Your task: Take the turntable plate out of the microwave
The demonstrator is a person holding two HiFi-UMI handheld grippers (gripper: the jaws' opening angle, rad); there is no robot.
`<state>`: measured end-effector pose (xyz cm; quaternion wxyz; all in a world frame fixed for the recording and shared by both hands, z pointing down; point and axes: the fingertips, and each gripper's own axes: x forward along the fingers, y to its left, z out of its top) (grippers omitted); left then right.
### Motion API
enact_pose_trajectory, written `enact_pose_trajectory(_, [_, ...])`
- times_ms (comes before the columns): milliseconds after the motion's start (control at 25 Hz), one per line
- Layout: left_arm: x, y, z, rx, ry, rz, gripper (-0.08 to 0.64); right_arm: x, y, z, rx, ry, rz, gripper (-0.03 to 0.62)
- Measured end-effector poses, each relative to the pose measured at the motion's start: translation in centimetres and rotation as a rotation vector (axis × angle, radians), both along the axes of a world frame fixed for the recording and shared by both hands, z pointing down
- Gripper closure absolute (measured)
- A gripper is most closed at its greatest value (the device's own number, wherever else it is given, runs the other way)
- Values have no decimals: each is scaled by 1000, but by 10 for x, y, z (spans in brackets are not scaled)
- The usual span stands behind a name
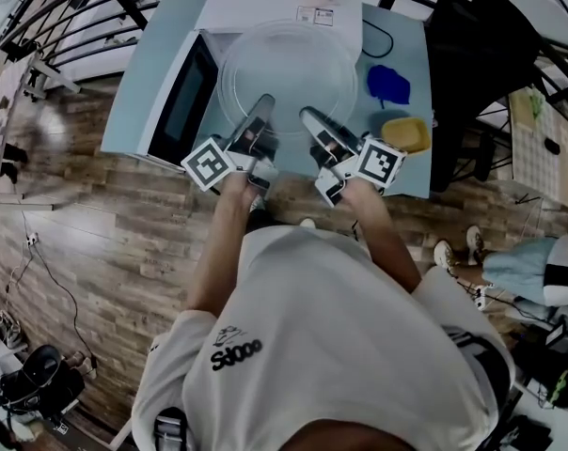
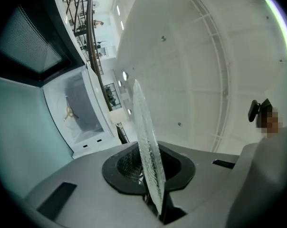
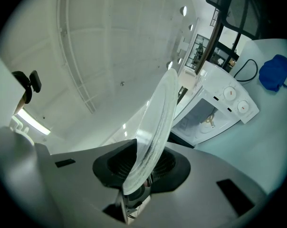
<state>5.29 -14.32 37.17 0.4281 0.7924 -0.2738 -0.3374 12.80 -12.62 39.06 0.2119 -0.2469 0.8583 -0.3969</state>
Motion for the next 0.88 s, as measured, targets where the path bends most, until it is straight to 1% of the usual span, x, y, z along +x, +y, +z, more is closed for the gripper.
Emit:
enact_pose_trajectory(320, [-1, 0, -2, -36, 3, -8, 514, -2, 0, -4, -37, -13, 1, 532])
enact_pose_trajectory(680, [-1, -2, 1, -78, 14, -5, 514, -3, -3, -2, -108, -63, -7, 538])
enact_pose_trajectory(880, [-1, -3, 2, -88, 16, -7, 515, -4, -4, -1, -126, -85, -10, 541])
